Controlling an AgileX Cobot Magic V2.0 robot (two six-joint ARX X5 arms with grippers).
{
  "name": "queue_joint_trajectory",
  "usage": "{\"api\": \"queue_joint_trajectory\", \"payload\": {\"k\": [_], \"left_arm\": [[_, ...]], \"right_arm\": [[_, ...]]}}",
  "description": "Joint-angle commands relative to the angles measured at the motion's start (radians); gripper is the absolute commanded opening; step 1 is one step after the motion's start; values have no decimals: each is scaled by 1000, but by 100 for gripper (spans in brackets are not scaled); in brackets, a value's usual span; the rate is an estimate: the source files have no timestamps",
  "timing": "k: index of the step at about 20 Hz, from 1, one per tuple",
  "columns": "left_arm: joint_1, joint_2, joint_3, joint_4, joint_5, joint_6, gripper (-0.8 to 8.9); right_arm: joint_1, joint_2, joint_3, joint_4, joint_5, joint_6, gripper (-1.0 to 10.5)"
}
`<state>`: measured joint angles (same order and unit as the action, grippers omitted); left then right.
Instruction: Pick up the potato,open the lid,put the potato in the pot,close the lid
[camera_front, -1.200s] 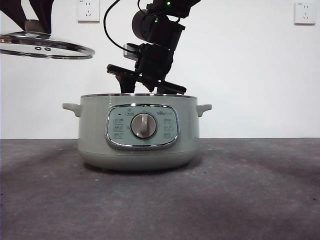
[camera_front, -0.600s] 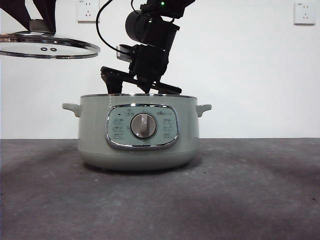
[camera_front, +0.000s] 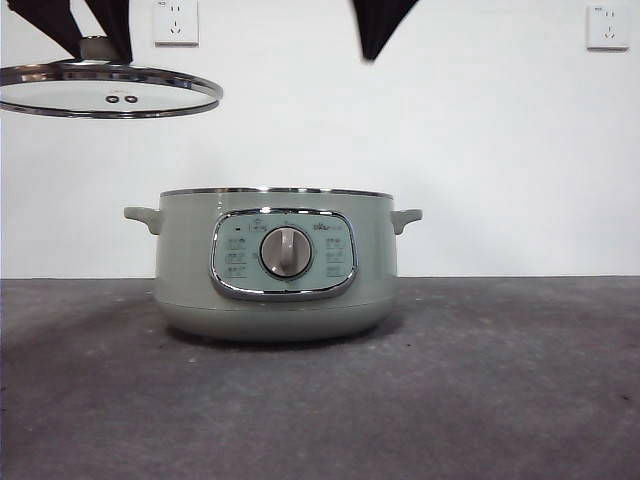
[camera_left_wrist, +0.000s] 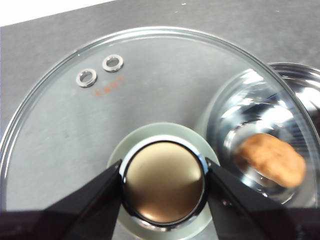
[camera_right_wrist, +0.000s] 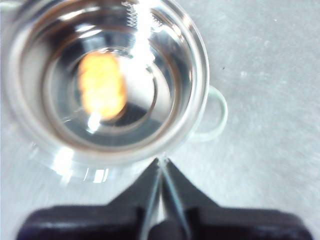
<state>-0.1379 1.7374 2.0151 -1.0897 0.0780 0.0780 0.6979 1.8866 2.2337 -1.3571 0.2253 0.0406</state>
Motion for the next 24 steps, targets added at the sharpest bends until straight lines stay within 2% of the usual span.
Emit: {"api": "queue_joint_trajectory", "payload": {"k": [1,8,13,20,24], "left_arm": [[-32,7,6,26,8,-3,-9],[-166,17,6,40,7,-7,-9],[-232,25,6,42,8,-6,-9],[-287,105,6,46,8,-7,-9],[-319,167,6,70,4,-4,-9]], "right_arm": [[29,-113,-130,-24,-8,1,-9],[112,-517,-690,-14,5,132,-8],[170,-756,-1015,177,26,180,-9],[194,-932,-1258,361,2,225,-8],[194,-942,-1313,370,-13,237,-8]]}}
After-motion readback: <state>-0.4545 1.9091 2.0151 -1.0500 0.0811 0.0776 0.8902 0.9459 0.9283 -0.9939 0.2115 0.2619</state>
